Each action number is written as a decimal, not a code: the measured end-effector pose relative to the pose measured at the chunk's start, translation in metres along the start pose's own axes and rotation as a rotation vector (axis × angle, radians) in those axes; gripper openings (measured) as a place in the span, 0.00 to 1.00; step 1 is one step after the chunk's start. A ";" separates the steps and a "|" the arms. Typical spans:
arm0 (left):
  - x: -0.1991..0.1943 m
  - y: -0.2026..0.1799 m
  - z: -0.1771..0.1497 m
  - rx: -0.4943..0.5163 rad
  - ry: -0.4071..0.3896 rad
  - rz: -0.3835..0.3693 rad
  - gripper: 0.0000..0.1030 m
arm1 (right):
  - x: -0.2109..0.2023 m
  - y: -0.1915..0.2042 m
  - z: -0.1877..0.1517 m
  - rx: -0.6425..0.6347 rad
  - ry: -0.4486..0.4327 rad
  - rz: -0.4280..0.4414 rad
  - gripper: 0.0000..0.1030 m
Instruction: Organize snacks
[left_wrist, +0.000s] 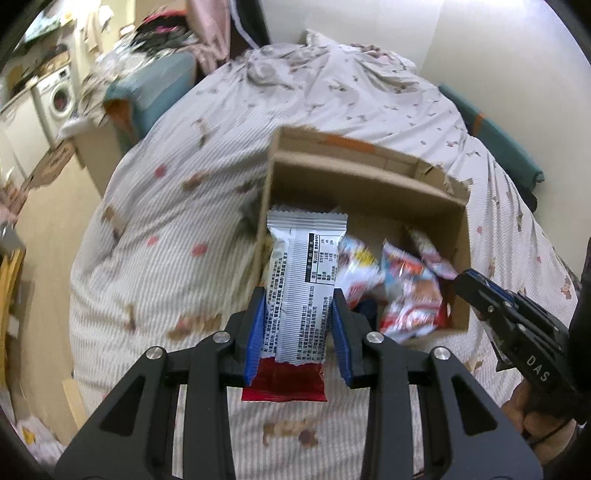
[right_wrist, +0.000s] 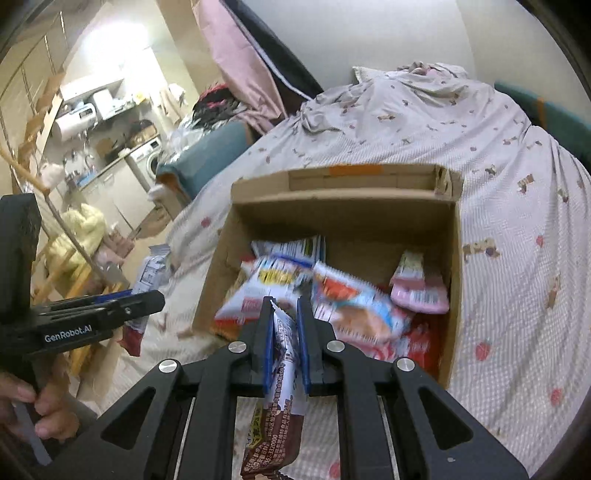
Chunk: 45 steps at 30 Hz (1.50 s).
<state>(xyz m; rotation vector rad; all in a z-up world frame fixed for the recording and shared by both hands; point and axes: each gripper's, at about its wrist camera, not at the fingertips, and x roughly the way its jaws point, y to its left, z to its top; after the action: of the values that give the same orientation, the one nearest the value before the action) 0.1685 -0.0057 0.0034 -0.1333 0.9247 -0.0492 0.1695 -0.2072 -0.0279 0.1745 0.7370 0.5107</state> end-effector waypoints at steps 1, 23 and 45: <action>0.003 -0.005 0.007 0.013 -0.006 -0.005 0.28 | 0.001 -0.003 0.004 0.003 -0.008 0.000 0.12; 0.100 -0.058 0.058 0.096 0.106 -0.032 0.29 | 0.085 -0.069 0.055 0.150 0.075 0.031 0.12; 0.069 -0.053 0.059 0.073 -0.001 0.000 0.69 | 0.048 -0.074 0.065 0.215 -0.038 0.048 0.89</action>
<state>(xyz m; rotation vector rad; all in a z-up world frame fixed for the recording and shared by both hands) 0.2581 -0.0597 -0.0089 -0.0652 0.9212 -0.0827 0.2719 -0.2458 -0.0331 0.4028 0.7511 0.4721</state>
